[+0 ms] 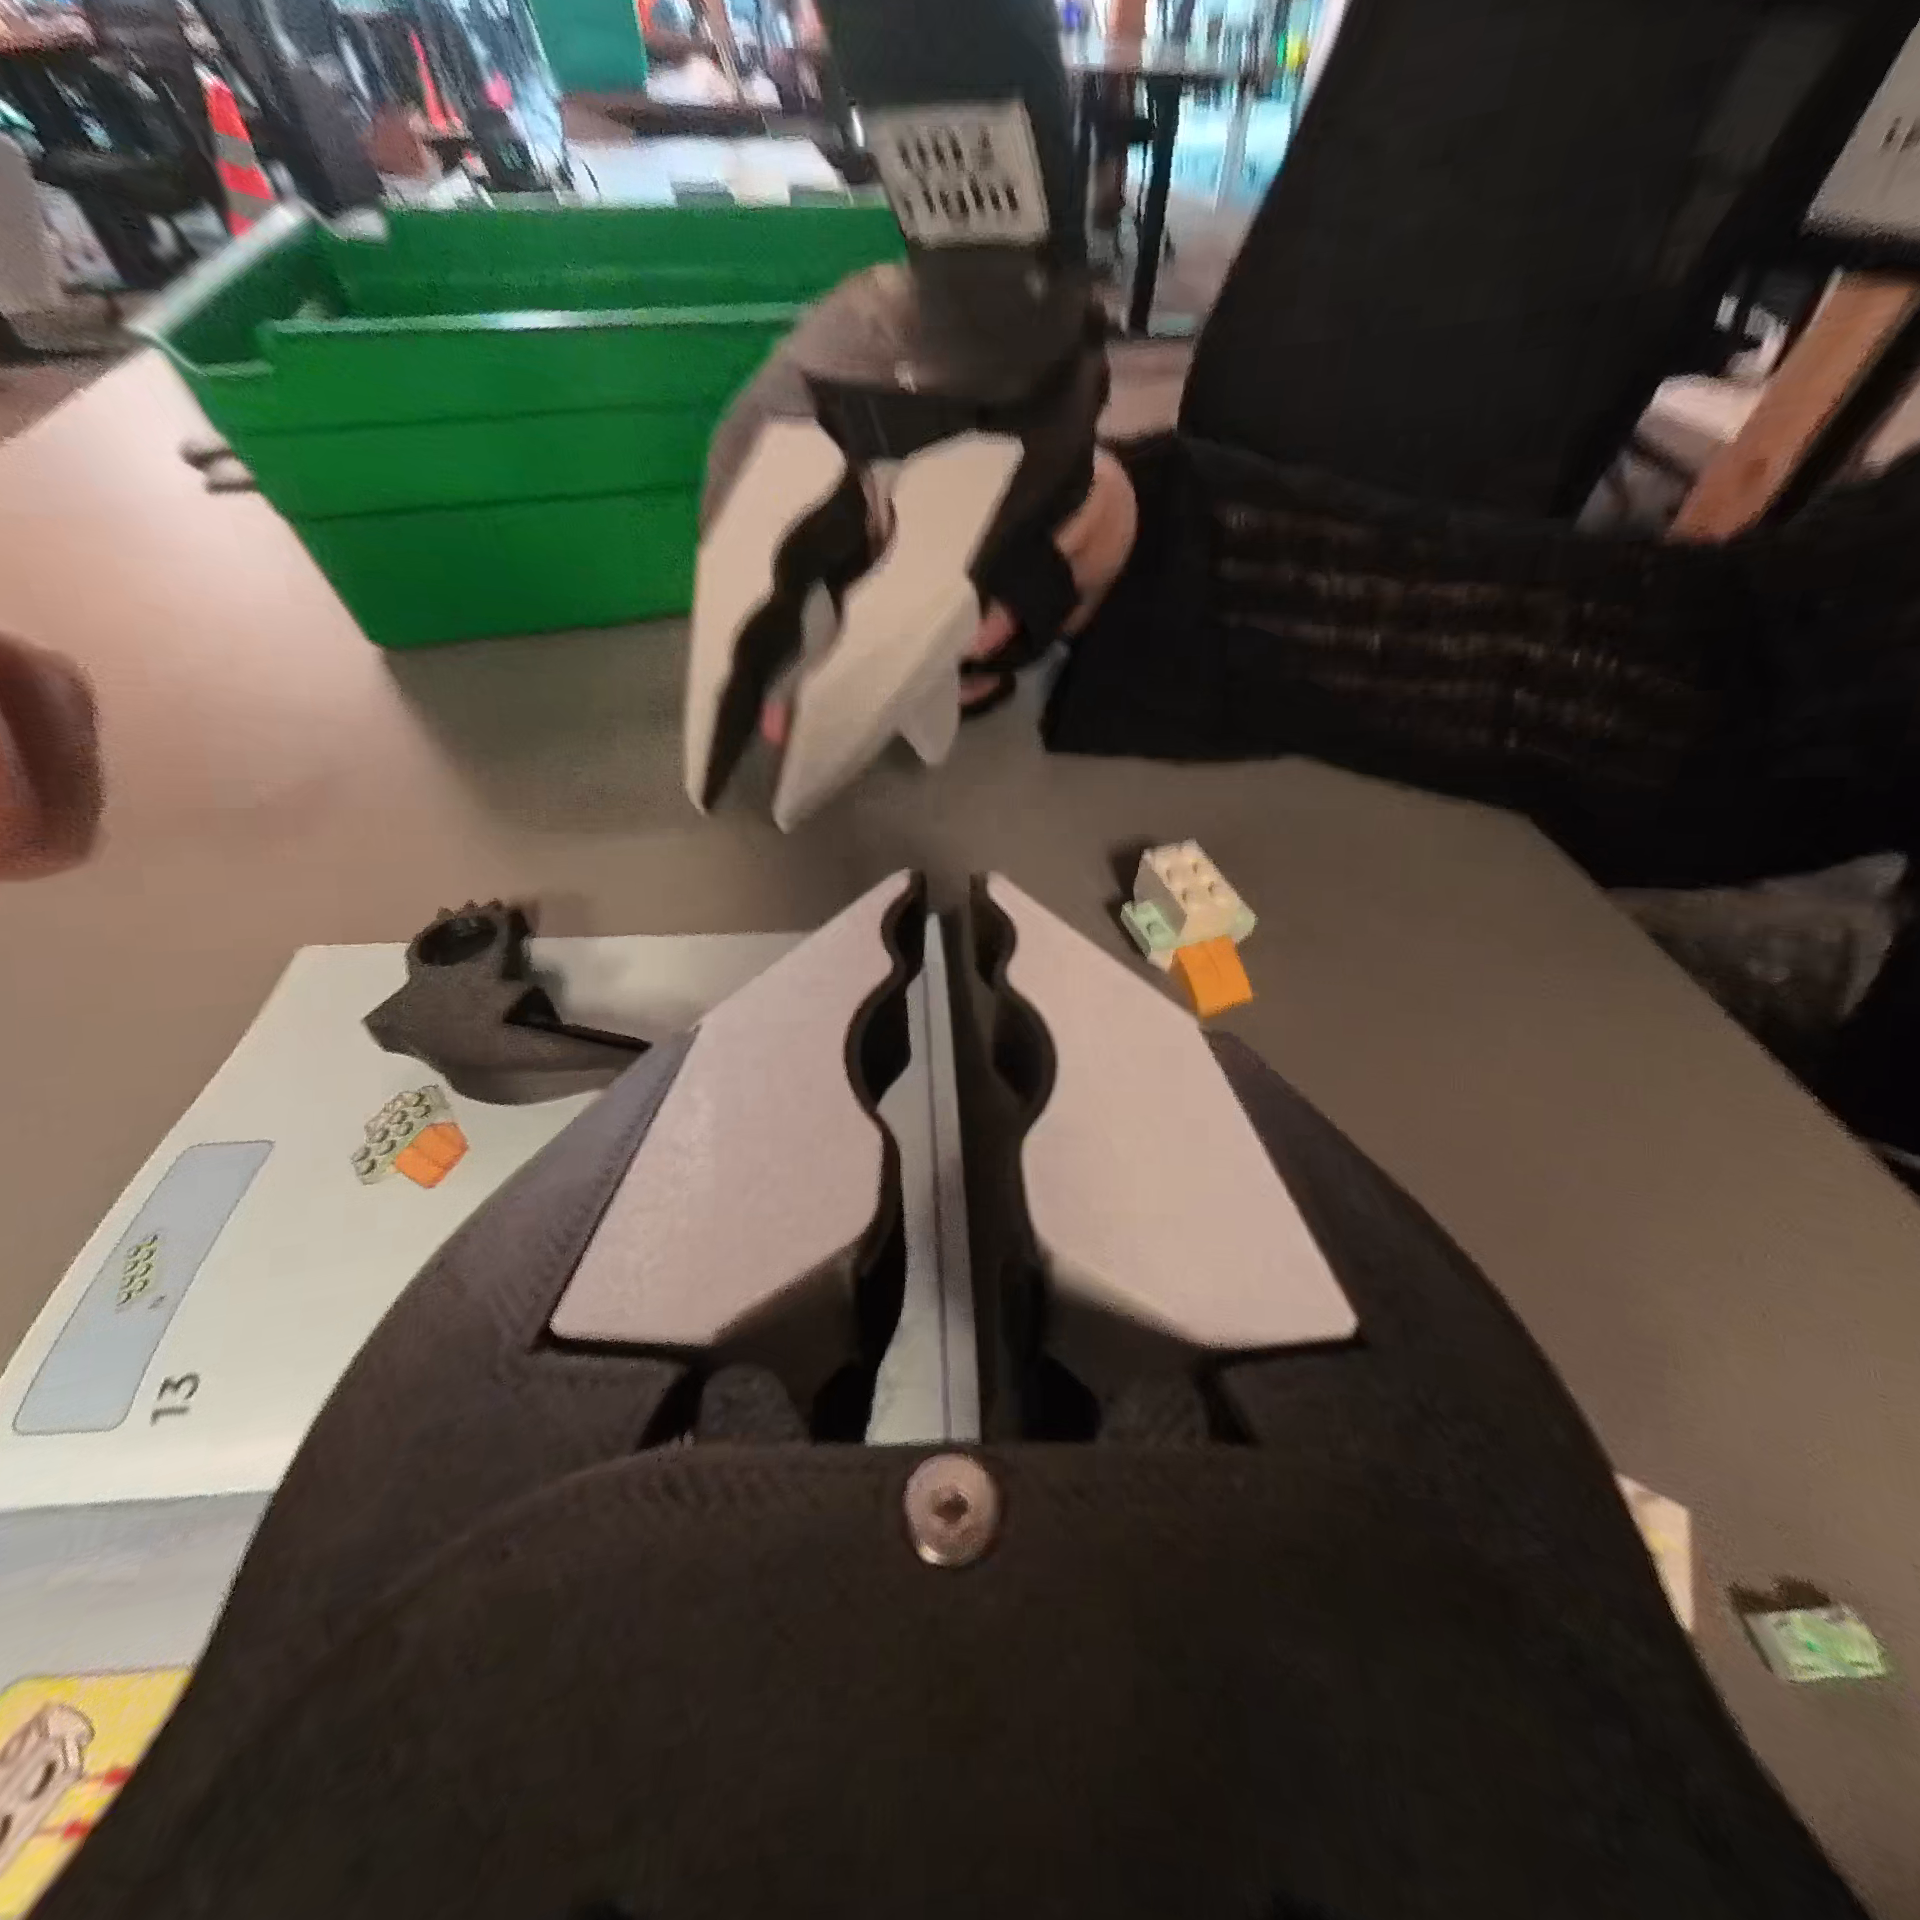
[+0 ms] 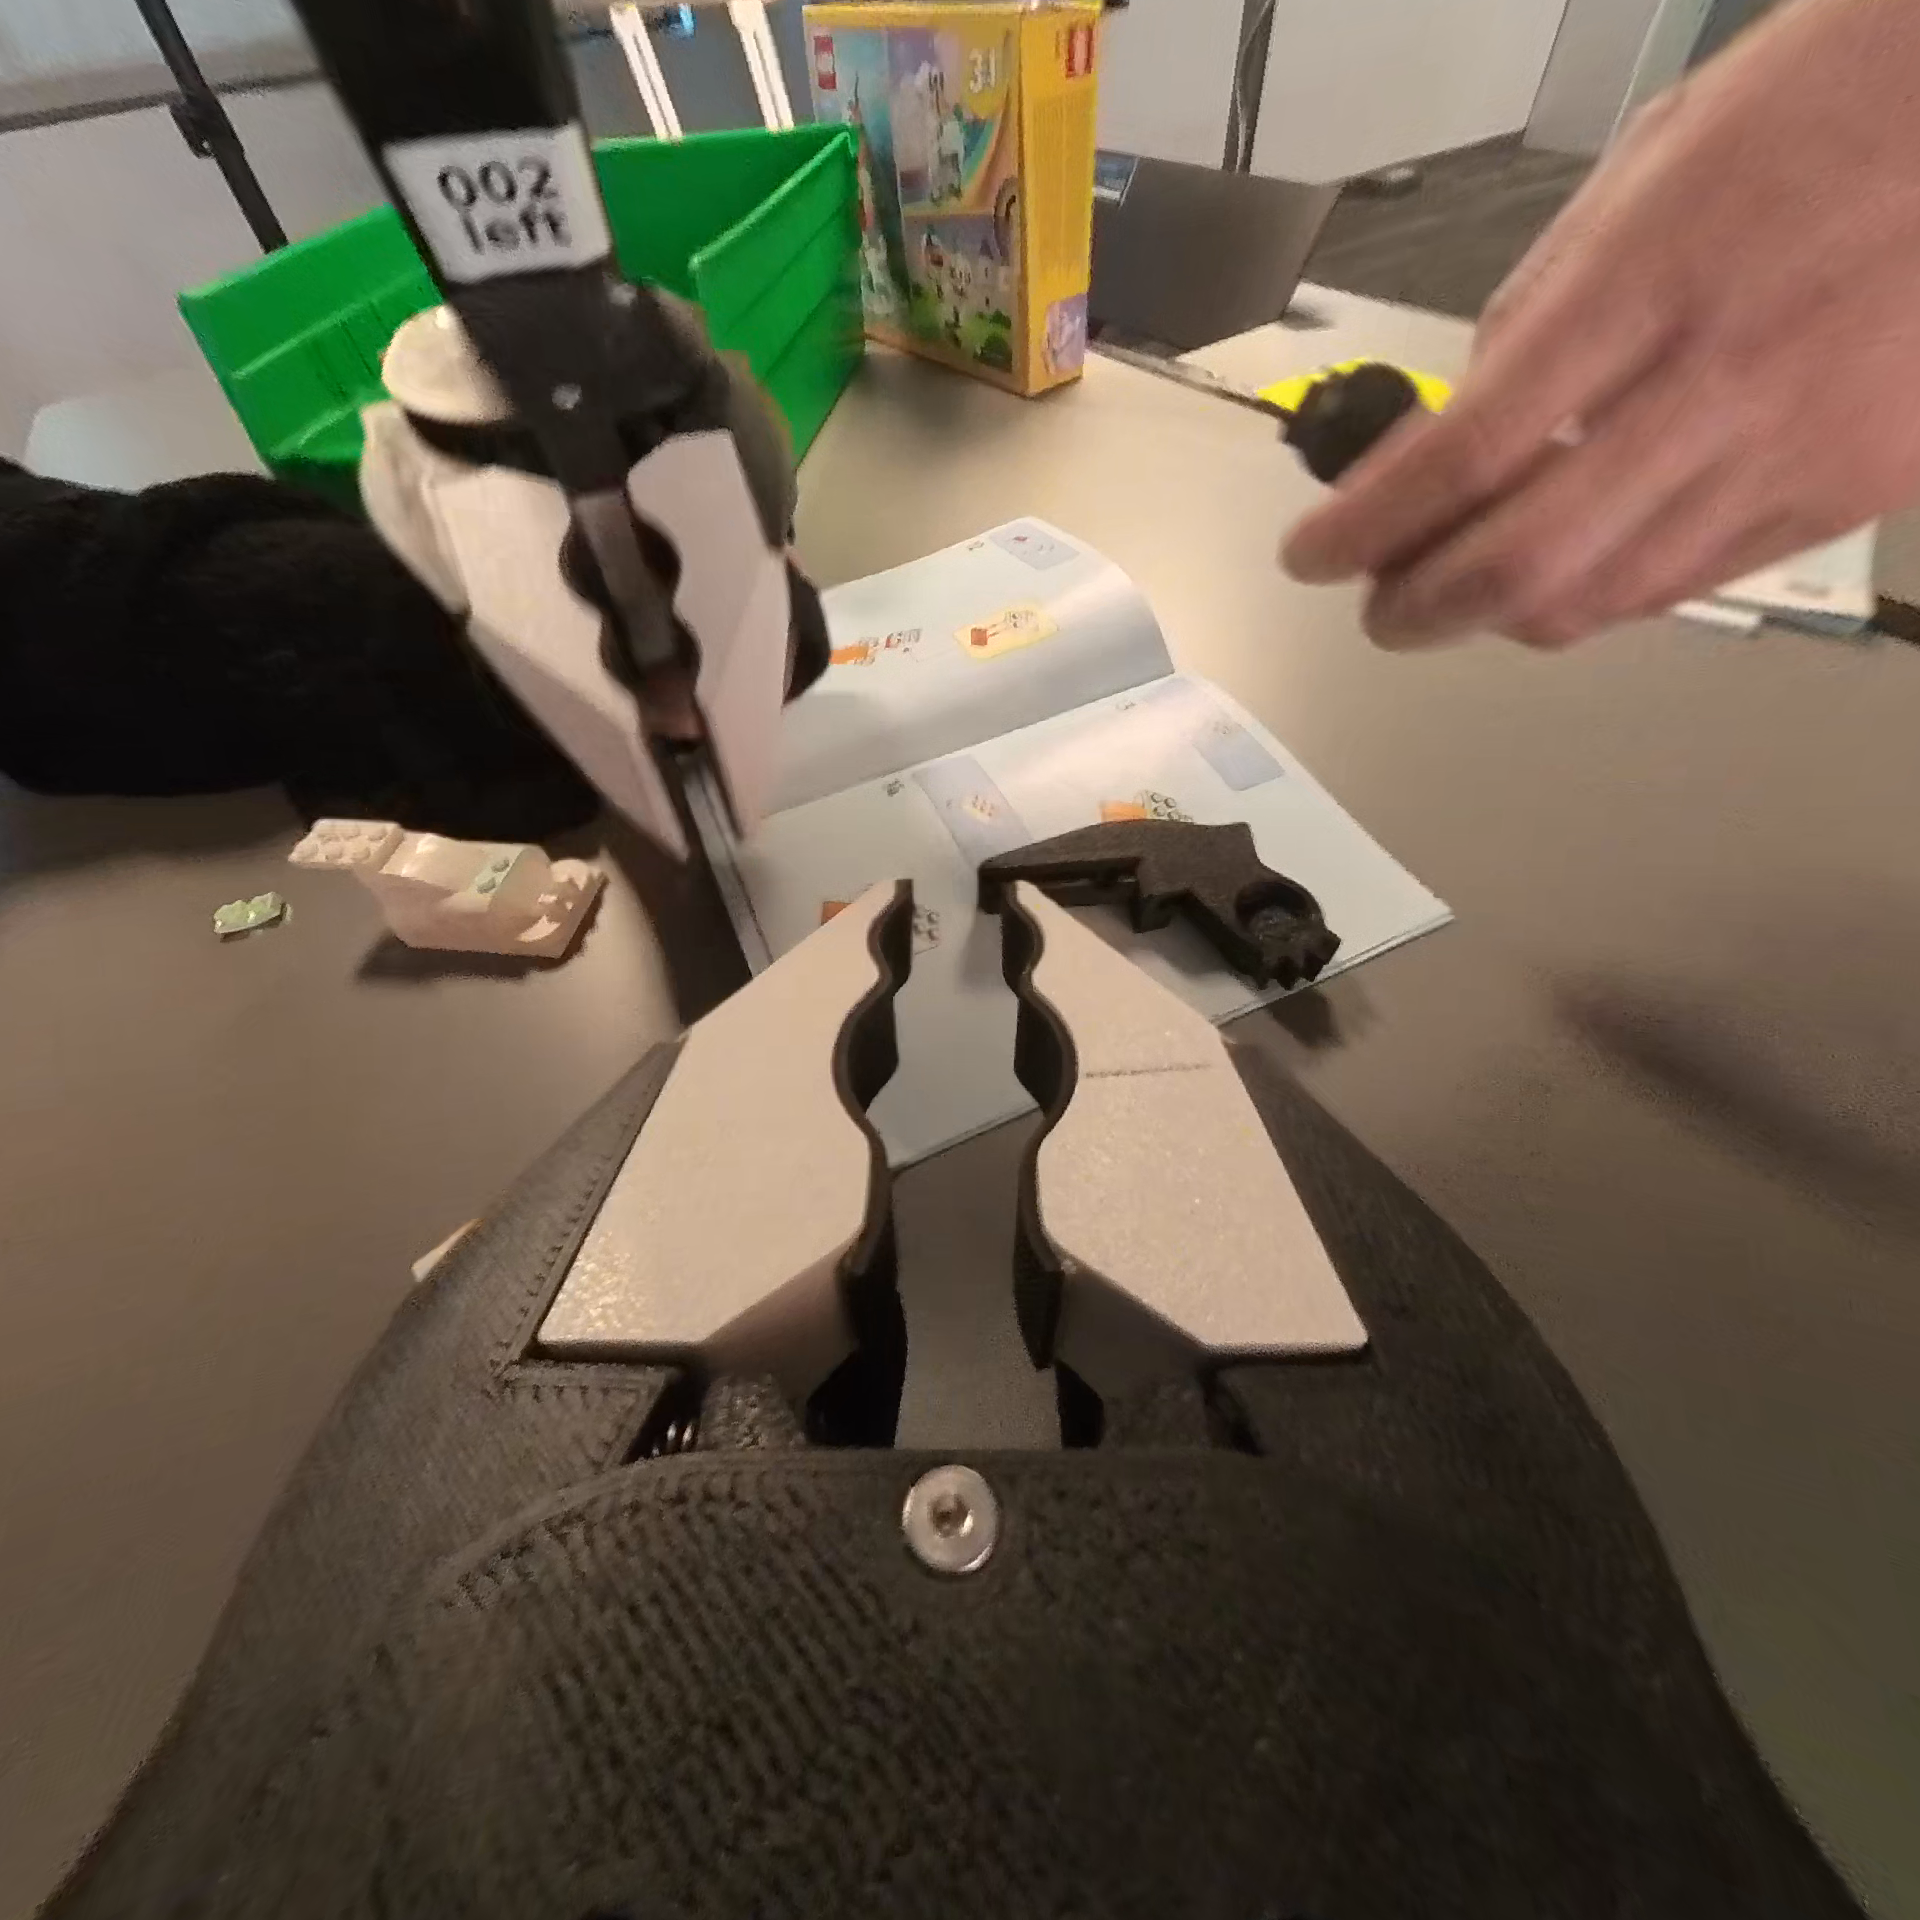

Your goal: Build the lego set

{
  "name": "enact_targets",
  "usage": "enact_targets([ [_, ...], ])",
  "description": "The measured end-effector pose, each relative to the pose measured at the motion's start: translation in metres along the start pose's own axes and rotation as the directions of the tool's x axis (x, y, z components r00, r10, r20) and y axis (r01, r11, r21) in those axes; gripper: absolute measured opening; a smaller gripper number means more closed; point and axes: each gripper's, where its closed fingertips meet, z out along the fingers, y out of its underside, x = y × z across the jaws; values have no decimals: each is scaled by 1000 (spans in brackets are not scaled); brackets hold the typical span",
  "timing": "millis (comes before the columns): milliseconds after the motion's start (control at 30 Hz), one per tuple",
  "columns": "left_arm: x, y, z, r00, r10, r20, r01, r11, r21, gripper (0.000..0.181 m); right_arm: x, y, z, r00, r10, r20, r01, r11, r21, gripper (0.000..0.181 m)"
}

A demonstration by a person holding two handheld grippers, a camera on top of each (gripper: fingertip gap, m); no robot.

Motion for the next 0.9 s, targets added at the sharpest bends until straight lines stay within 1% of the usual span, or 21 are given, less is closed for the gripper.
enact_targets([
  [67,-9,-13,-12,997,-74,11,72,991,116,4,-5,8,9,1000,-14,13,15,998,-60,17],
  [133,-18,-25,-26,988,-155,-10,153,959,239,3,-10,16,16,998,-54,20,56,991,-125,18],
  [200,-27,-35,-39,973,-227,-47,229,912,339,2,-14,18,19,997,-73,30,76,987,-138,17],
  [233,-30,-37,-43,966,-252,-60,257,893,369,2,-15,17,19,997,-71,35,75,988,-132,17],
  [300,-30,-38,-45,965,-254,-63,259,888,380,3,-14,15,18,997,-60,38,64,991,-118,17],
  [367,-23,-35,-38,977,-205,-54,211,917,338,3,-14,13,17,998,-54,40,58,992,-108,18],
  [500,-6,-25,-21,999,-36,12,32,976,217,2,-16,13,18,997,-60,45,64,992,-110,17],
  [567,-2,-20,-15,995,65,74,-76,983,167,0,-15,14,20,998,-56,35,59,991,-122,17],
  [600,-2,-19,-13,985,123,118,-139,980,141,0,-11,15,22,999,-42,8,43,990,-131,17],
  [700,-8,-22,-18,918,273,289,-310,947,88,0,3,19,29,995,35,-98,-51,984,-168,24],
  [767,-23,-30,-32,844,285,454,-355,932,77,0,2,21,36,991,58,-119,-79,980,-183,29],
  [833,-46,-37,-57,731,242,638,-363,930,64,0,1,21,42,988,52,-146,-81,977,-200,32],
  [867,-53,-38,-66,696,214,686,-358,931,72,0,4,22,44,982,55,-182,-93,973,-210,36],
  [900,-60,-37,-72,683,179,708,-336,938,87,0,8,24,47,975,57,-216,-106,970,-220,41],
])
